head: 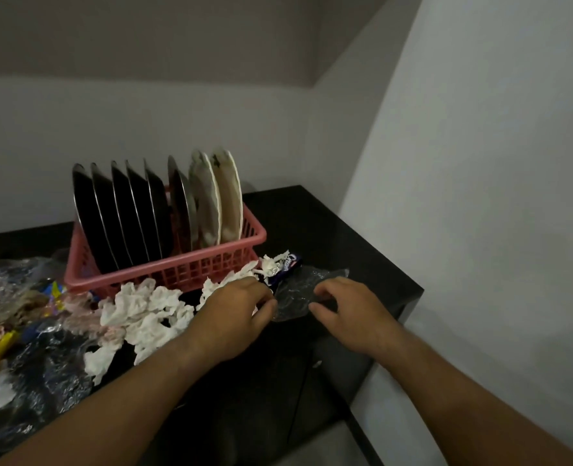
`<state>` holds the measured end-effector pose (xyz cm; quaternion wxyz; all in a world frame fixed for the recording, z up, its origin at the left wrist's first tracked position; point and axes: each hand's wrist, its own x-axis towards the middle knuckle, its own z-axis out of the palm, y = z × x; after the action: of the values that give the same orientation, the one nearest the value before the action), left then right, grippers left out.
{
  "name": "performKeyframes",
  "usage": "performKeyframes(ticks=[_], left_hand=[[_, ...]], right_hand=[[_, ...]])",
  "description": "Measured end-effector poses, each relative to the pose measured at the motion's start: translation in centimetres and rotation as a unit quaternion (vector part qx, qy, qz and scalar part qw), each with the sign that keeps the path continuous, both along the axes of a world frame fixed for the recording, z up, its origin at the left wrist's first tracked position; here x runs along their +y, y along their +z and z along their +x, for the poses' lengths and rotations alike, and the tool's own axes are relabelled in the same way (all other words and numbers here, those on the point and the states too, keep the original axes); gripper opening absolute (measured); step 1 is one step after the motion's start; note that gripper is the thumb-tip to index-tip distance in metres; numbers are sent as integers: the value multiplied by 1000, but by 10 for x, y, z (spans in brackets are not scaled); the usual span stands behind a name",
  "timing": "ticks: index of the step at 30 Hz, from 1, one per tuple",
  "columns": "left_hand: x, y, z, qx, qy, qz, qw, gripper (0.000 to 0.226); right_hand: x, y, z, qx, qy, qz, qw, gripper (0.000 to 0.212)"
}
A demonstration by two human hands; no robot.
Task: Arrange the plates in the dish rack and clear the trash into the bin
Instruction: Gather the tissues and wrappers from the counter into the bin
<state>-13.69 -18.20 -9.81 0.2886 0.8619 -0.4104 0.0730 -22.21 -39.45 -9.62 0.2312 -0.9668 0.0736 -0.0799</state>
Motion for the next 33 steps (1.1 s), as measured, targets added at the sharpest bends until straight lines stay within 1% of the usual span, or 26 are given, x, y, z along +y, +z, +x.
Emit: performKeyframes(ticks=[6,8,13,15,16,18,21,23,24,26,29,30,31,33], left_hand=[[-21,5,32,-9,9,23,1000,21],[-31,2,43,-19,18,34,999,21],[-54,-14,58,-18,52,43,998,20],[-62,-20,66,-20,64,49,997,19],[-66,-22,69,-21,71,52,996,19],[-74,-27,75,-29,84,53,995,17],[-84,-32,80,-27,105,57,992,16],[-89,-35,80,-24,113,61,991,15],[-92,-36,81,-21,115,61,991,15],[-97,-37,82,-23,122,61,990,16],[-106,-37,87,-32,123,76,989,20],[-108,-37,90,-35,124,78,989,21],[-111,-37,92,-37,128,80,988,22],[-116,-39,97,-40,134,93,986,24]], right_hand=[[-20,-3,37,40,-14,-24,999,36],[-27,-11,55,60,-12,-35,998,47],[-34,-51,99,159,11,-73,985,80],[-37,-70,114,191,18,-81,978,90],[-39,-79,119,204,23,-91,975,91],[-45,-94,121,210,36,-134,968,83],[-58,-105,119,148,56,-197,968,62],[-65,-106,119,118,80,-215,966,53],[-68,-106,121,117,96,-216,965,54],[-74,-102,125,136,119,-204,962,66],[-85,-92,132,170,133,-162,963,82],[-88,-87,133,175,131,-142,965,81],[-93,-82,134,172,125,-123,969,74],[-103,-71,135,147,117,-91,978,53]])
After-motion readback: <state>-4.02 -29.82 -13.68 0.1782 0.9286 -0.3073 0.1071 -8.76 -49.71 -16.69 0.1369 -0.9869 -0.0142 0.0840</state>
